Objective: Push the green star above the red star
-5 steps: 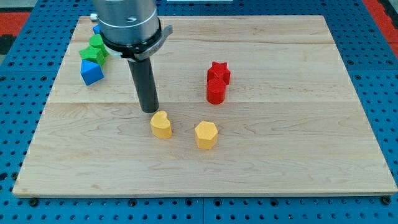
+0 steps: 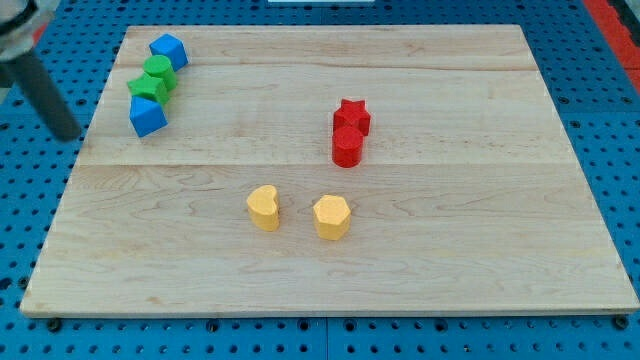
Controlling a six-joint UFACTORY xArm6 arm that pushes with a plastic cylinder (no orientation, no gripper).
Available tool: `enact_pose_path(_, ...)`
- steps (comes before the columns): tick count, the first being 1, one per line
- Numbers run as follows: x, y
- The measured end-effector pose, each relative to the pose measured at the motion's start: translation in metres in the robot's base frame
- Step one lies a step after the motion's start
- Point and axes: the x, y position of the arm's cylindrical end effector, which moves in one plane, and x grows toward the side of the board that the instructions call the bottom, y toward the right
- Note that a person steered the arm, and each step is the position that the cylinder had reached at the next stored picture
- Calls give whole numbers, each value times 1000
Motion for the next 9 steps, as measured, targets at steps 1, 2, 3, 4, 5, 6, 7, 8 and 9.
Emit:
enact_pose_path(1,-46,39)
enact_pose_path(2,-48,122)
enact_pose_path(3,-31,101)
enact_pose_path(4,-9,117)
enact_pose_path(5,-14,173)
enact_pose_path(6,-17,211)
enact_pose_path(7,-17,220)
enact_pose_path(8,-17,196)
enact_pose_path(9,-43,202)
